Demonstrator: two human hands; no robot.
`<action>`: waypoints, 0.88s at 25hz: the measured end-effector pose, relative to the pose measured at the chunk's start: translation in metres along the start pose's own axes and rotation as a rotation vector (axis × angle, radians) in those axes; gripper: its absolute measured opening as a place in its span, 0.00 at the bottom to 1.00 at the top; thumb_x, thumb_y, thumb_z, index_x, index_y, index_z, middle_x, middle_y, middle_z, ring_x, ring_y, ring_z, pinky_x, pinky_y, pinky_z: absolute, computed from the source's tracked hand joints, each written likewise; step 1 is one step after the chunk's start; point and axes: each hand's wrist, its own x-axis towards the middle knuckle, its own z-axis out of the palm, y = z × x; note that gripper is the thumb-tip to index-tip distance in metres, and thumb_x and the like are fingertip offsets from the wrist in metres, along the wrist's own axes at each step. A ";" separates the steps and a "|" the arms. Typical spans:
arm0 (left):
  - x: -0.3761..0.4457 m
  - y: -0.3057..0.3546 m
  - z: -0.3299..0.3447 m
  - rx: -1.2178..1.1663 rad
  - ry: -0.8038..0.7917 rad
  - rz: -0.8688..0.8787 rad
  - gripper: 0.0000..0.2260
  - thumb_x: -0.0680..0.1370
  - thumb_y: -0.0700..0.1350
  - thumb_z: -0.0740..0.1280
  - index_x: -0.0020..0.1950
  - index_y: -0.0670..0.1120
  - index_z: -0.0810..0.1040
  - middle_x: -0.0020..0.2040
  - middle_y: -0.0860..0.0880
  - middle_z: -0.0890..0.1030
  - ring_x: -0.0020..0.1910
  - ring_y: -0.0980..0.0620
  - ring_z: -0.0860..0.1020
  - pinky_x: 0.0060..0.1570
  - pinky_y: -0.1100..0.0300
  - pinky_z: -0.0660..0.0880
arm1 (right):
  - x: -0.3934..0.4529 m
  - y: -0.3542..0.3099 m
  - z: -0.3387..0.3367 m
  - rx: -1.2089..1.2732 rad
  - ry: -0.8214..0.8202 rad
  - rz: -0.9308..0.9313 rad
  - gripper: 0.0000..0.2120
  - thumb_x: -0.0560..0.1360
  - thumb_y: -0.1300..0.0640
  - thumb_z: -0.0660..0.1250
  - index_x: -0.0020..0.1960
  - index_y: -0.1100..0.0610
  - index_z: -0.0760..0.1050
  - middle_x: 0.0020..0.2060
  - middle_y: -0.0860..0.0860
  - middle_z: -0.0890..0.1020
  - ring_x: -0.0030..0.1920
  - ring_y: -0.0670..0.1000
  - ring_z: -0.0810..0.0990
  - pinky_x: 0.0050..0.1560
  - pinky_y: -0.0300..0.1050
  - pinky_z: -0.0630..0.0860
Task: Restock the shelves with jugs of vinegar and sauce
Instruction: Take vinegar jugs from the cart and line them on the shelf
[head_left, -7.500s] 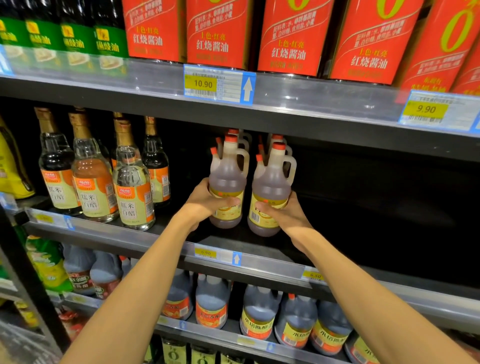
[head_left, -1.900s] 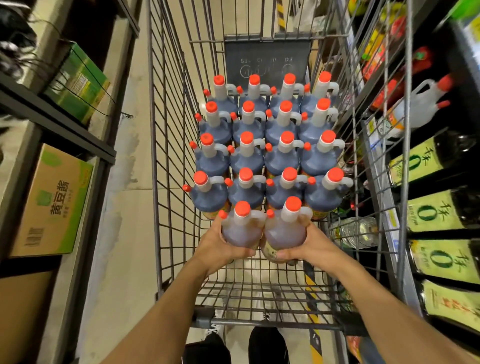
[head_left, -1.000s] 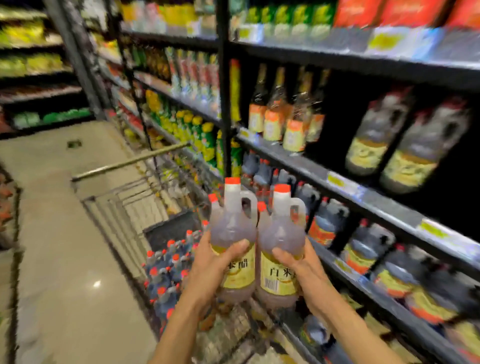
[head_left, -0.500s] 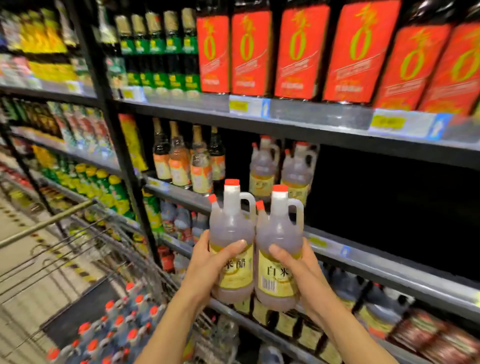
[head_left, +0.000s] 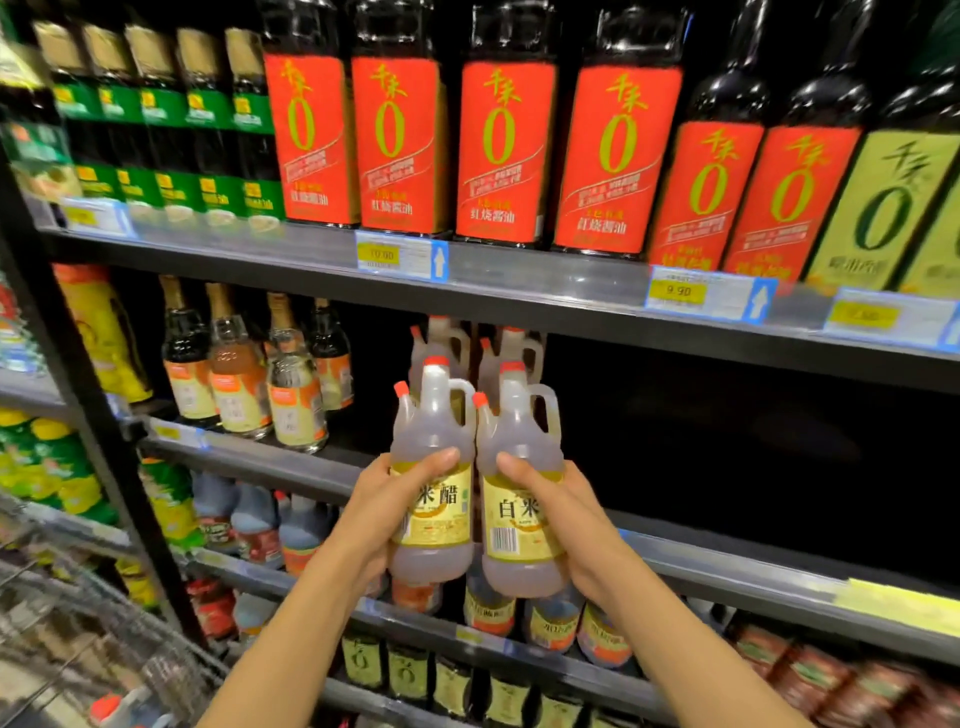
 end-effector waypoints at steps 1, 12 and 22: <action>0.007 0.003 -0.003 0.005 -0.008 0.002 0.33 0.63 0.56 0.84 0.64 0.46 0.79 0.53 0.43 0.88 0.52 0.42 0.87 0.48 0.46 0.83 | 0.005 -0.001 0.002 0.006 0.032 0.017 0.30 0.66 0.42 0.82 0.62 0.51 0.77 0.52 0.50 0.88 0.51 0.52 0.88 0.52 0.53 0.85; 0.065 0.034 -0.033 0.112 -0.052 0.101 0.34 0.62 0.58 0.83 0.63 0.45 0.79 0.51 0.46 0.88 0.50 0.46 0.87 0.46 0.50 0.83 | 0.047 -0.012 0.026 -0.053 0.120 -0.026 0.23 0.71 0.43 0.78 0.60 0.56 0.81 0.49 0.55 0.89 0.50 0.54 0.89 0.51 0.52 0.84; 0.103 0.042 -0.038 0.159 -0.098 0.232 0.35 0.61 0.58 0.83 0.64 0.47 0.79 0.53 0.48 0.88 0.53 0.48 0.87 0.55 0.46 0.82 | 0.079 -0.009 0.036 -0.087 0.250 -0.189 0.47 0.58 0.38 0.82 0.70 0.58 0.72 0.56 0.54 0.86 0.55 0.52 0.87 0.59 0.57 0.83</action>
